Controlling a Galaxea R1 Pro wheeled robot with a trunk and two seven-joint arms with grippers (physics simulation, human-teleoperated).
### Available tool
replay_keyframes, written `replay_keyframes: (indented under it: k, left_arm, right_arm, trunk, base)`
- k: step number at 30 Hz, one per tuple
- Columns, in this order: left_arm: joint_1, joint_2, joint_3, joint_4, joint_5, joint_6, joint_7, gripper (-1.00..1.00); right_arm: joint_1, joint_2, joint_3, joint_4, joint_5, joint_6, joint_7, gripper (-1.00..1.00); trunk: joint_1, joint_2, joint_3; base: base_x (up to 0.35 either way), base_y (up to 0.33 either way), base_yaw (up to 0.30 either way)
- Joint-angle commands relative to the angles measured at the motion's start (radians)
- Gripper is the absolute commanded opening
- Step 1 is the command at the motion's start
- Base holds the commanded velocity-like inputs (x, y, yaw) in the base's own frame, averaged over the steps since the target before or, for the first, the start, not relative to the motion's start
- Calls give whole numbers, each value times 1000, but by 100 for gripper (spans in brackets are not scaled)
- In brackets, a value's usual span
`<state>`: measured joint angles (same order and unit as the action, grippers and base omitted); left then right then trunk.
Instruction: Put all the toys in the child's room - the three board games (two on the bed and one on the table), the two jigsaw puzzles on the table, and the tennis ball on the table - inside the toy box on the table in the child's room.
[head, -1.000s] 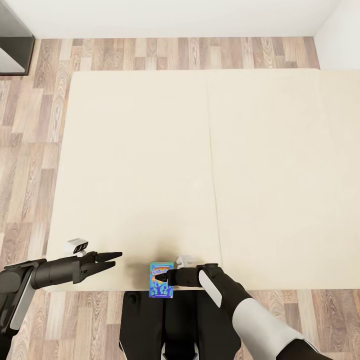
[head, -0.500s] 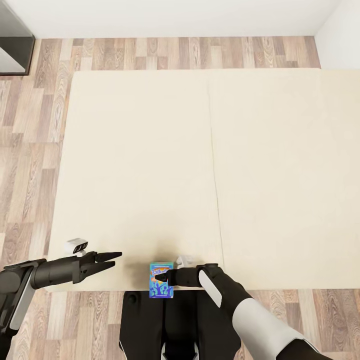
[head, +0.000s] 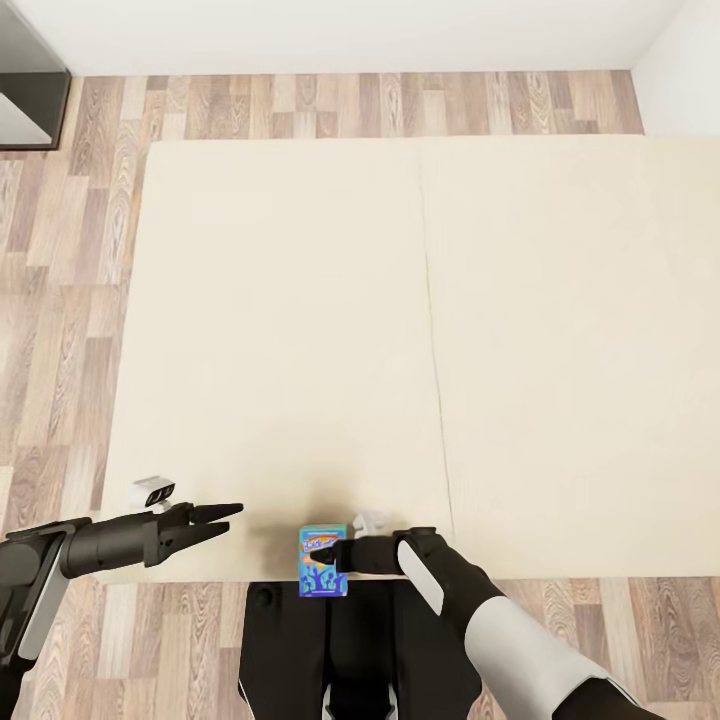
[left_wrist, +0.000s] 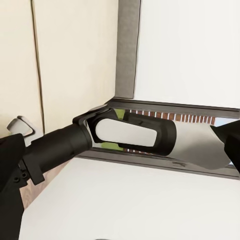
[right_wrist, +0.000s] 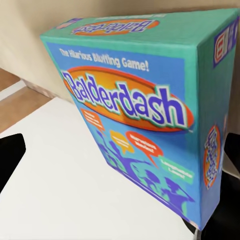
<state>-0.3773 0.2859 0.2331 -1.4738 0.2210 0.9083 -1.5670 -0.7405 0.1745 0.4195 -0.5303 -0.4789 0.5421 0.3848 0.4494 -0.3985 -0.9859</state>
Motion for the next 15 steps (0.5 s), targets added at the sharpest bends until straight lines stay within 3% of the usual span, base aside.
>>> replay_keyframes:
  k: [1, 15]
  left_arm:
    - [0, 1, 0, 0, 0, 11, -4, 100]
    - [0, 1, 0, 0, 0, 11, -4, 100]
  right_arm:
    - [0, 0, 1, 1, -2, 6, 0, 100]
    - [0, 0, 1, 4, -1, 4, 0, 100]
  trunk:
    - [1, -2, -1]
    - [1, -2, -1]
  base:
    - [0, 3, 0]
    - [0, 7, 0]
